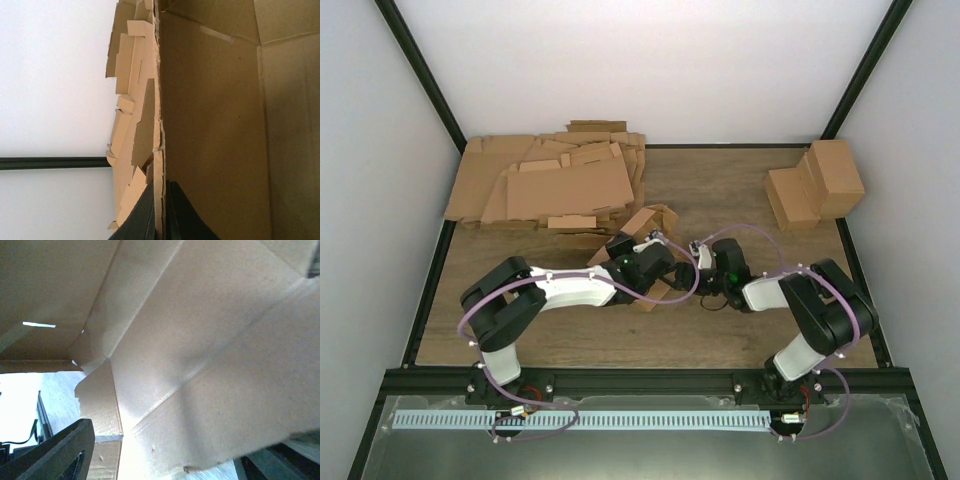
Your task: Fold the paper box
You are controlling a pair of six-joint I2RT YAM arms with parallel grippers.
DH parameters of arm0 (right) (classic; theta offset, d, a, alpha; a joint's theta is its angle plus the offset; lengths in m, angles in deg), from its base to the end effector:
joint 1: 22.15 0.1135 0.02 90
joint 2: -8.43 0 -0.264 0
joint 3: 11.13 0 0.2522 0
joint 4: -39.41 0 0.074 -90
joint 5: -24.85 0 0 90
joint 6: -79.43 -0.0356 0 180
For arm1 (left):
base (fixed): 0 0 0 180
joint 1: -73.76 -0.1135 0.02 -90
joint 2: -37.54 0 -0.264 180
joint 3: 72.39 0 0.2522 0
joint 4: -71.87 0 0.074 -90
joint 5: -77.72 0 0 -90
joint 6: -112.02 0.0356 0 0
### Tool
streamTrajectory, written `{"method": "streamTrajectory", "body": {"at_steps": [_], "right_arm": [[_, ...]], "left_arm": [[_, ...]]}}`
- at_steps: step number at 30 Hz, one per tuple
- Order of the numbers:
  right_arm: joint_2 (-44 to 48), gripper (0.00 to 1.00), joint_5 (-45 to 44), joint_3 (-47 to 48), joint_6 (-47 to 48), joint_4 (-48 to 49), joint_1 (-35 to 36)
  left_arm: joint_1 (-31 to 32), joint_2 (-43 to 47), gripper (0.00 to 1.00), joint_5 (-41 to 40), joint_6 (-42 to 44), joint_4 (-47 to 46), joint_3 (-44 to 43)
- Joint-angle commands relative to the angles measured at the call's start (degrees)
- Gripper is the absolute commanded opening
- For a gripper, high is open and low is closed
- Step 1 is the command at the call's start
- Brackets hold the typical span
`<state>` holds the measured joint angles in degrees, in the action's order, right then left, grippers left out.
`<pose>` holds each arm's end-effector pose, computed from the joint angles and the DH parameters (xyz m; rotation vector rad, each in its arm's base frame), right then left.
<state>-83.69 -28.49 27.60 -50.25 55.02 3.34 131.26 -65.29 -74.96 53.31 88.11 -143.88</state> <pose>0.2267 0.1316 0.1120 -0.0896 2.4124 1.2941 0.2174 -0.2824 0.1730 1.0637 1.7634 1.0123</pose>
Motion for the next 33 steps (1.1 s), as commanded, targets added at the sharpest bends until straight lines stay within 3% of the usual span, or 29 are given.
{"method": "streamTrajectory", "body": {"at_steps": [1,7,16,20,24,33], "right_arm": [[3.6,0.76,-5.2,-1.8,3.0,-7.1,-0.7],[0.7,0.64,-3.9,0.3,3.4,-7.7,-0.7],[4.8,0.63,-6.9,0.1,5.9,-11.2,-2.4],[8.8,0.66,-9.3,0.7,8.4,-14.5,-4.6],[10.8,0.86,-15.3,2.9,10.1,-19.7,-5.5],[13.2,0.85,-22.3,5.8,16.9,-20.1,-6.7]], "left_arm": [[-0.1,-0.8,0.04,1.5,-2.3,1.5,-1.3],[0.2,-2.7,0.04,1.7,-4.3,2.8,-1.3],[1.3,-4.6,0.04,1.6,-6.0,3.6,-1.3],[1.2,-3.9,0.04,1.9,-5.8,3.3,-1.3],[1.2,-4.1,0.04,1.4,-5.5,3.1,-1.0],[2.4,-3.8,0.04,0.1,-4.4,2.1,-0.2]]}}
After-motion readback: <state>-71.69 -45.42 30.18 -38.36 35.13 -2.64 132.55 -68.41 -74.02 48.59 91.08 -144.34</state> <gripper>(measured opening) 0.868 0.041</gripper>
